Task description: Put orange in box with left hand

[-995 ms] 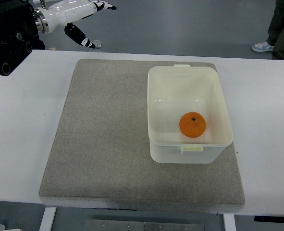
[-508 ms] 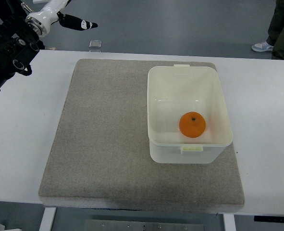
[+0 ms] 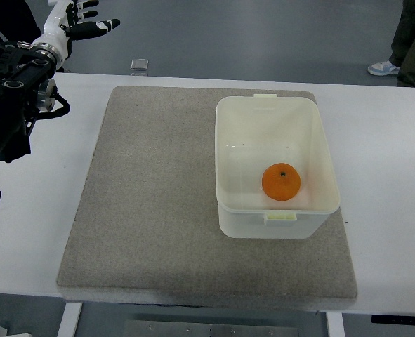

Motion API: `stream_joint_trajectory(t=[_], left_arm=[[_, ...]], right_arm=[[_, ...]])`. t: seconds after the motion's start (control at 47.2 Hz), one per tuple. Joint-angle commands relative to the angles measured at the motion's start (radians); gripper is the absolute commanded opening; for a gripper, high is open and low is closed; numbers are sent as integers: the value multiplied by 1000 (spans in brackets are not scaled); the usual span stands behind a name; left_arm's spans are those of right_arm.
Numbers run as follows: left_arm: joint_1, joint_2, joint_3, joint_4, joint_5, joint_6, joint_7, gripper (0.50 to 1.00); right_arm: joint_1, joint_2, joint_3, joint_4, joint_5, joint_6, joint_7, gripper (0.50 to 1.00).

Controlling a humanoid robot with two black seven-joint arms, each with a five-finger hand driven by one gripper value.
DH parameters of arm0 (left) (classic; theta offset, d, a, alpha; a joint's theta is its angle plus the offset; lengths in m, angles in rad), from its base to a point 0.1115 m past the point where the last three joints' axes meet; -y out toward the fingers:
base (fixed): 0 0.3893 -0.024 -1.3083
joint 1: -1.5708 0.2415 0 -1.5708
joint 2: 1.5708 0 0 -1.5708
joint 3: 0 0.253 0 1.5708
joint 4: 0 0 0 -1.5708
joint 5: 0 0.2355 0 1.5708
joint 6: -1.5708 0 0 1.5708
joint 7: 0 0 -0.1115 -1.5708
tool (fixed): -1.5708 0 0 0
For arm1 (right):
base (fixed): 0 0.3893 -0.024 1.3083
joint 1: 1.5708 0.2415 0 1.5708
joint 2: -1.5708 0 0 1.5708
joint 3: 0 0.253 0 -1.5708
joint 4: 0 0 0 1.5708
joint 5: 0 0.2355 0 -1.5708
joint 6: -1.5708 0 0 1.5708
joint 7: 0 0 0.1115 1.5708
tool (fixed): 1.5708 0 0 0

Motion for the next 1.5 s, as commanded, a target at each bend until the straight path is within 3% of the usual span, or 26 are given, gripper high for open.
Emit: stream_joint_trajectory(t=[0.0, 0.085, 0.466, 0.868, 0.953, 1.08, 1.165, 1.483], left_arm=[[17, -3, 0, 1, -64, -20, -12, 825], [47, -21, -4, 4, -83, -35, -32, 801], [67, -43, -185, 18, -100, -37, -49, 821], [67, -70, -284, 18, -158, -21, -13, 806], [67, -73, -281, 18, -163, -18, -13, 825], [67, -77, -282, 15, -164, -17, -35, 917], [68, -78, -287, 12, -167, -17, -41, 951], [71, -81, -319, 12, -192, -5, -21, 992]], right_arm=[[0, 0, 0, 0, 0, 0, 0, 944], [0, 0, 0, 0, 0, 0, 0, 944], [0, 0, 0, 0, 0, 0, 0, 944], [0, 0, 0, 0, 0, 0, 0, 944], [0, 0, 0, -1, 0, 0, 0, 944], [0, 0, 0, 0, -2, 0, 0, 944], [0, 0, 0, 0, 0, 0, 0, 944], [0, 0, 0, 0, 0, 0, 0, 944]])
